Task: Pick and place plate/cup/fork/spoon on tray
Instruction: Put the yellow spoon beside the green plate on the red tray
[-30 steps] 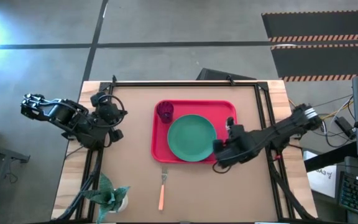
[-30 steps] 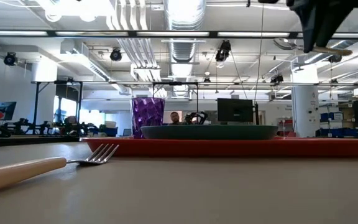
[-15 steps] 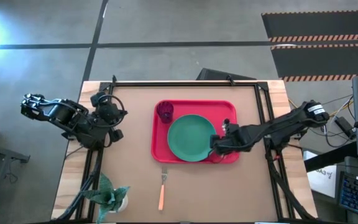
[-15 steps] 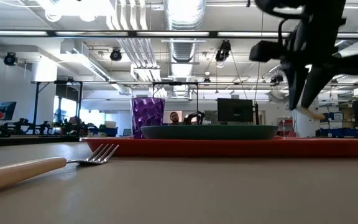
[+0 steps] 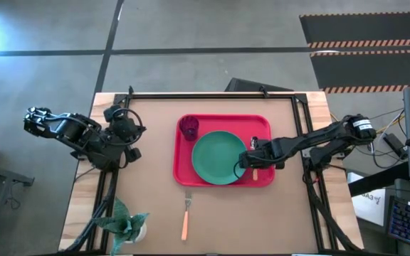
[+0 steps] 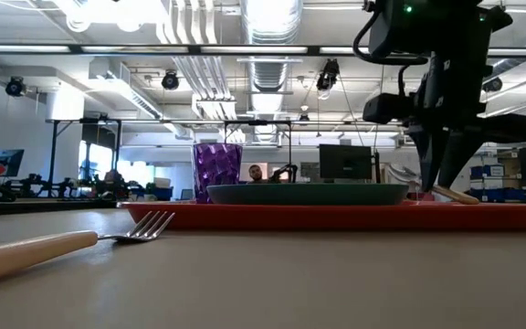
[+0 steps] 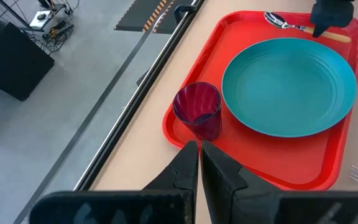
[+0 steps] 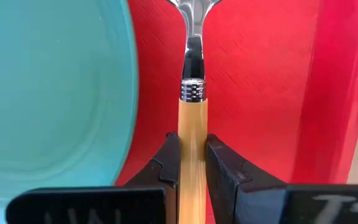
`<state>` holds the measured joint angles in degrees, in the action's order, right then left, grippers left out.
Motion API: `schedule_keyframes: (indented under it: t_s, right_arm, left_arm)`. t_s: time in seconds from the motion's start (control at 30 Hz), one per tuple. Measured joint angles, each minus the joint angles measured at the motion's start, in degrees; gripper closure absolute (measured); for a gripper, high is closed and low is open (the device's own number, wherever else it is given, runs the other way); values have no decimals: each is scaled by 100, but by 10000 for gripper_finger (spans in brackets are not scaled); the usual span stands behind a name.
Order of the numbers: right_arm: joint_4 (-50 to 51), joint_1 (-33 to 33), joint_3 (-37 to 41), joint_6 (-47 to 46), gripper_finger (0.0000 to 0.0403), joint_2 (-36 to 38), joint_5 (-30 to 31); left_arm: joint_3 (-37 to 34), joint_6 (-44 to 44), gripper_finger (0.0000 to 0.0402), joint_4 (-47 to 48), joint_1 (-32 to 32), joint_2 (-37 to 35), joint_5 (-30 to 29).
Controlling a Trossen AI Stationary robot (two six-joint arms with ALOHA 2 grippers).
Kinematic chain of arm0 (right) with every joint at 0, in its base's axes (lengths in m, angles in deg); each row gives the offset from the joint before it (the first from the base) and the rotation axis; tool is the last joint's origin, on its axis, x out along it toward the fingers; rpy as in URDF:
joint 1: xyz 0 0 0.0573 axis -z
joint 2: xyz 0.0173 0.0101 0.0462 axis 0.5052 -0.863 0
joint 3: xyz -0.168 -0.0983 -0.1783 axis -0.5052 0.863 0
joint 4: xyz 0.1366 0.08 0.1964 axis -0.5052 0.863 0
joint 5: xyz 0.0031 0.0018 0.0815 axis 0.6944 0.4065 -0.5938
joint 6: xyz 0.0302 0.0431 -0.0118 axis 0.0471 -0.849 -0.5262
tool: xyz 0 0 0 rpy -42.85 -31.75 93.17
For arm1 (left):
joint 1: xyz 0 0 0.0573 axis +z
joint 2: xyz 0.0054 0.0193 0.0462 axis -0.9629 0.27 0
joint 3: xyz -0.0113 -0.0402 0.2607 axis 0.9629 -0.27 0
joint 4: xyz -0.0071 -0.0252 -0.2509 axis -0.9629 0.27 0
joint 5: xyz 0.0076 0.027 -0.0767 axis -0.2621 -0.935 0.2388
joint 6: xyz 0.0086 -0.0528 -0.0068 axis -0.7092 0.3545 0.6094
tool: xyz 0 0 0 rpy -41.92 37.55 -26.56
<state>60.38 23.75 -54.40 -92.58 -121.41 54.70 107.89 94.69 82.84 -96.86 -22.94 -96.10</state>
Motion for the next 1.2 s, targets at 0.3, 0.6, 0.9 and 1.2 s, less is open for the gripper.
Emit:
schedule_keyframes:
  t_s: [0.3, 0.6, 0.9, 1.2]
  right_arm:
    - [-25, 75, 19, 161, 371, 0, -157]
    - [-311, 77, 22, 253, 371, -439, -426]
    - [-437, 105, 15, 500, 371, -807, -605]
    - [-431, 139, 17, 516, 371, -778, -623]
  left_arm:
    - [0, 0, 402, 0, 0, 0, 0]
    - [0, 0, 402, 2, 0, 0, -2]
    - [0, 7, 402, 2, 0, 0, 8]
    - [0, 9, 402, 2, 0, 0, 31]
